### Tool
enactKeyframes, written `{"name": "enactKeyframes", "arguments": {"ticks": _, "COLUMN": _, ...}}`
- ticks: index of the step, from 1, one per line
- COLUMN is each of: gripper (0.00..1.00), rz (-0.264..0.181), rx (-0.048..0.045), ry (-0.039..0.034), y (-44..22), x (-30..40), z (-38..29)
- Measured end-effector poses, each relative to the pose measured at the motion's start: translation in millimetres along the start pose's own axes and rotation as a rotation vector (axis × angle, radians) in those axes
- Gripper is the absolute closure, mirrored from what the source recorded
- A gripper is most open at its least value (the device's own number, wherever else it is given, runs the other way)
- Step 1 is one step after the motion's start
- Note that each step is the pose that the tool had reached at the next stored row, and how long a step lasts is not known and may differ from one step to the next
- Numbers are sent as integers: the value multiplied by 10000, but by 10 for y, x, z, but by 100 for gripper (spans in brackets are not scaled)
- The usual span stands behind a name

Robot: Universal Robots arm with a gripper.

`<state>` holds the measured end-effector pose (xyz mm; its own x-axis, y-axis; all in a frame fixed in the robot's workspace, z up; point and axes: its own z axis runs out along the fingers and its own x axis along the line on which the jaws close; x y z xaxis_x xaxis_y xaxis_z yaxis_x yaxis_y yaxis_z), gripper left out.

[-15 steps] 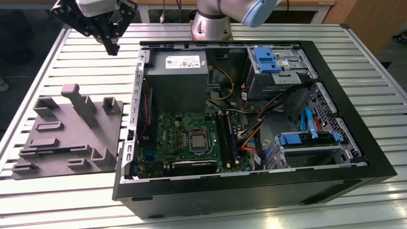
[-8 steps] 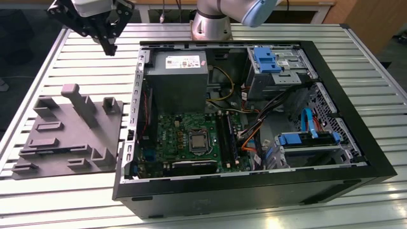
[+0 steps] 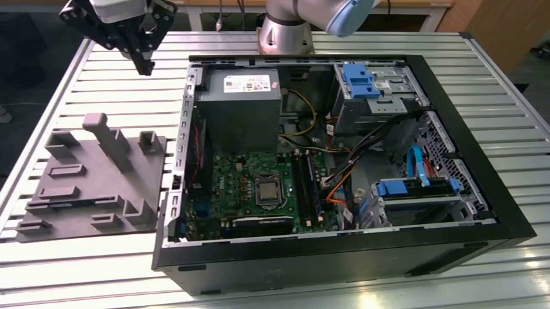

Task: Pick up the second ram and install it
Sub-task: 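Reach for the second ram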

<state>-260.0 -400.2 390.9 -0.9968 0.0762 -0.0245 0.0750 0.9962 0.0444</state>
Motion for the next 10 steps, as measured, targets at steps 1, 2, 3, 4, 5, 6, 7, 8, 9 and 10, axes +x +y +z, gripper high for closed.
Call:
{"name": "enactKeyframes", "arguments": {"ticks": 1, "gripper": 89, "rz": 0, "rx": 0, "ry": 0, "y": -1, "x": 7, "z": 0}}
{"name": "enactKeyframes", "arguments": {"ticks": 2, "gripper": 89, "rz": 0, "rx": 0, "ry": 1, "y": -1, "x": 14, "z": 0}}
{"name": "enactKeyframes", "arguments": {"ticks": 3, "gripper": 89, "rz": 1, "rx": 0, "ry": 0, "y": -2, "x": 23, "z": 0}}
{"name": "enactKeyframes", "arguments": {"ticks": 4, "gripper": 89, "rz": 1, "rx": 0, "ry": 0, "y": -3, "x": 30, "z": 0}}
{"name": "enactKeyframes", "arguments": {"ticks": 5, "gripper": 89, "rz": 0, "rx": 0, "ry": 0, "y": -3, "x": 38, "z": 0}}
{"name": "enactKeyframes", "arguments": {"ticks": 6, "gripper": 89, "rz": 1, "rx": 0, "ry": 0, "y": -4, "x": 46, "z": -1}}
{"name": "enactKeyframes", "arguments": {"ticks": 7, "gripper": 89, "rz": 1, "rx": 0, "ry": 0, "y": -5, "x": 52, "z": -1}}
{"name": "enactKeyframes", "arguments": {"ticks": 8, "gripper": 89, "rz": 0, "rx": -1, "ry": 0, "y": -6, "x": 59, "z": -1}}
{"name": "enactKeyframes", "arguments": {"ticks": 9, "gripper": 89, "rz": 1, "rx": 0, "ry": 0, "y": -6, "x": 67, "z": -1}}
{"name": "enactKeyframes", "arguments": {"ticks": 10, "gripper": 89, "rz": 1, "rx": 0, "ry": 0, "y": -7, "x": 74, "z": -1}}
